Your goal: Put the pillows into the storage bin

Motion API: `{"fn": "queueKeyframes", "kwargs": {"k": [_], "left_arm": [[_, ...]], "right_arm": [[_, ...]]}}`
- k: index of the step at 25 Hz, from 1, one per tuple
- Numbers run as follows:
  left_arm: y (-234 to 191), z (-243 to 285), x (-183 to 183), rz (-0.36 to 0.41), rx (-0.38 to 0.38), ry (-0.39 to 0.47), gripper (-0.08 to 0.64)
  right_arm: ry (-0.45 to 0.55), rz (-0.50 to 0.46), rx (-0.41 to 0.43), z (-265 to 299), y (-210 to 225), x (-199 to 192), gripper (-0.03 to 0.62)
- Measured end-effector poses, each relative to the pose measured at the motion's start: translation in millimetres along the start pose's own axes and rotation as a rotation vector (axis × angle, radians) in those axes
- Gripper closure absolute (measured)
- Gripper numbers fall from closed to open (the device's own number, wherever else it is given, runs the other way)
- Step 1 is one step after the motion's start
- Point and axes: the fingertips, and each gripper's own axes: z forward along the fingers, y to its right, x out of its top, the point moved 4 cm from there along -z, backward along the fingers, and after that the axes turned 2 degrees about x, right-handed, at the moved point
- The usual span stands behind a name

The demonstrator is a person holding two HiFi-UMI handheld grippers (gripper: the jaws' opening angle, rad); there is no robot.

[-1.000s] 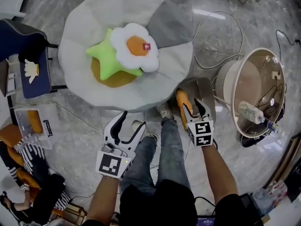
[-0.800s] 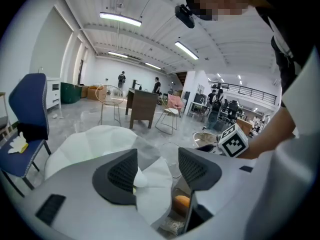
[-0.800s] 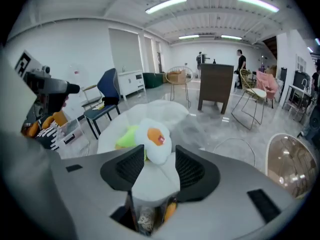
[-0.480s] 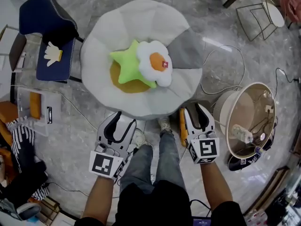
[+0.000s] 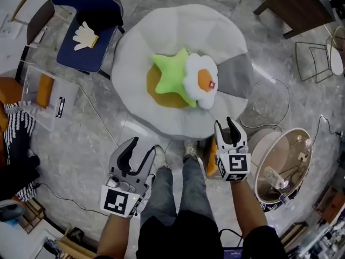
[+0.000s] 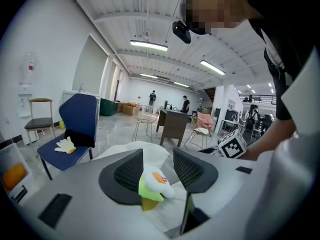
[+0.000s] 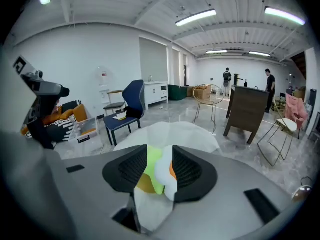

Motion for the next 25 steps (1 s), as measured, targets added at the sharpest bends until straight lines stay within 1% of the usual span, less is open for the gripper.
{"fn": "queueKeyframes", "kwargs": {"k": [4,8,10,14,16,18,20,24,25], "left_arm": [[-15,0,-15,-0.052,0.074,-0.007,0.356],[-24,5,-34,-0.096,0.129,-0.018,0.356],[-26,10,-45,-0.123,0.157,-0.029,0.356],[-28,17,-67,-0.181,0.211,-0.06,0.356],[-31,18,-80,-0.209,0.235,-0.092,0.356],[-31,16,-93,-0.253,0.265,-0.143,0.356],[-32,12,-104,-0.277,0.292,-0.173,0.356],[-40,7,-126,-0.308,0.341,-0.198,0.356],[-42,6,-131,-0.314,0.349,-0.201,0.356]], "right_arm": [[-0.088,-0.04,0.05,50,-5,-15,0.411],[-0.176,-0.077,0.077,106,-6,-35,0.397],[-0.224,-0.114,0.093,132,-7,-47,0.393],[-0.339,-0.199,0.152,179,-15,-78,0.371],[-0.389,-0.244,0.166,204,-16,-97,0.356],[-0.432,-0.271,0.175,223,-16,-112,0.35],[-0.463,-0.28,0.174,237,-15,-123,0.342],[-0.498,-0.316,0.153,266,-15,-146,0.325],[-0.504,-0.327,0.136,273,-14,-151,0.304]]}}
